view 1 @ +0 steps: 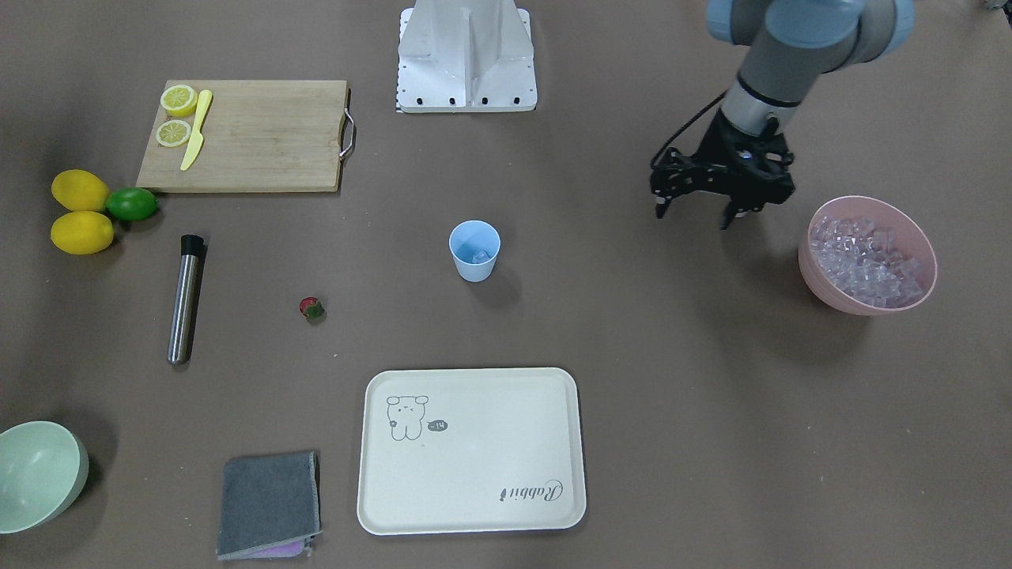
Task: Mash ice and strawberries in cup
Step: 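Move the empty left gripper back over the pink ice bowl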
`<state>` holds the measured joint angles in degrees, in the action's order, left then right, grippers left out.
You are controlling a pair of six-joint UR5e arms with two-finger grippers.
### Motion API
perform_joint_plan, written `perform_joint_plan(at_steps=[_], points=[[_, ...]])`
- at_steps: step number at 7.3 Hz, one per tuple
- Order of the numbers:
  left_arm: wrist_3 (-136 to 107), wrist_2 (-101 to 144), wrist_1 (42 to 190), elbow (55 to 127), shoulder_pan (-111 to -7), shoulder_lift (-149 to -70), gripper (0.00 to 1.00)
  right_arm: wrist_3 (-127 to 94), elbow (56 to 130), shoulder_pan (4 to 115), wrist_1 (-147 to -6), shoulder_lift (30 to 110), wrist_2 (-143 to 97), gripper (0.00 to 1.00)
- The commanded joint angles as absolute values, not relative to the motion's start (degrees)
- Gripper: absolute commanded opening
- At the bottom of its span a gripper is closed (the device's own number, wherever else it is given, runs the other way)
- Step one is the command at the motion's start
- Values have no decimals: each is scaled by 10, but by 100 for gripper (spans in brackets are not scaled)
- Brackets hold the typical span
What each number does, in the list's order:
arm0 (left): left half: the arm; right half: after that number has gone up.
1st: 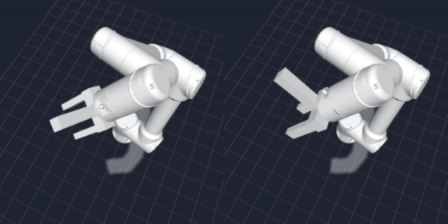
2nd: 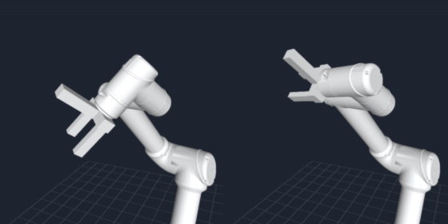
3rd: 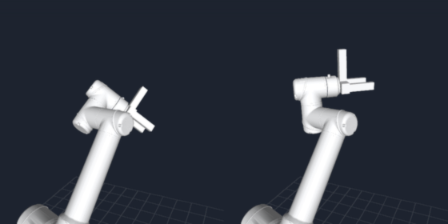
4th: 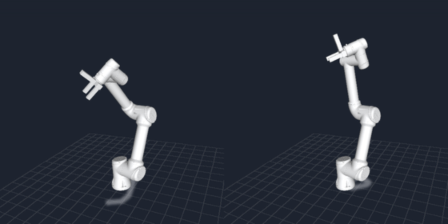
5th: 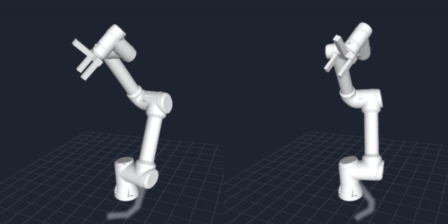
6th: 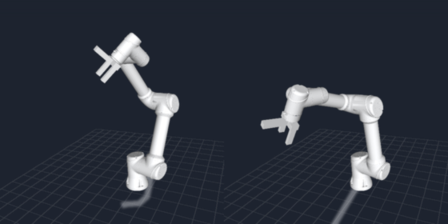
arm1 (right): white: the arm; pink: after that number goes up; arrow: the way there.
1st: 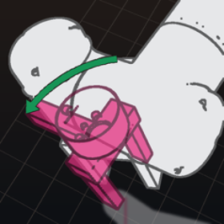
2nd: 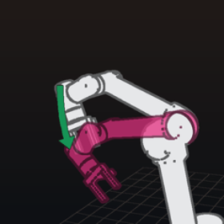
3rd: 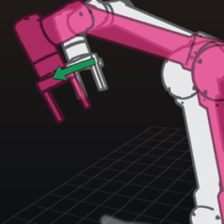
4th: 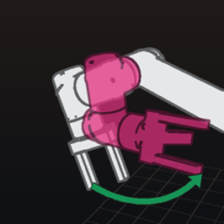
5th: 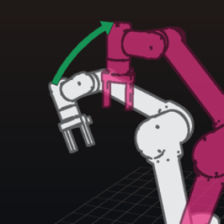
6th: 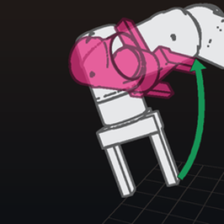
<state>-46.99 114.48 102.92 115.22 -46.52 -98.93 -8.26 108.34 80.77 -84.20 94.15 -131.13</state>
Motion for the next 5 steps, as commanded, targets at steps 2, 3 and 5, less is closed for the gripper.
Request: perform_joint_plan(at_steps=[2, 3, 5], points=[[-205, 1208, 1054, 1117, -603, -879, 99, -83, 1084, 808, -841, 943, -1312, 100], [-186, 1209, 1075, 1079, -622, -885, 99, -83, 1084, 808, -841, 945, -1312, 100], [-187, 1209, 1096, 1021, -629, -908, 99, -83, 1084, 808, -841, 945, -1312, 100]])
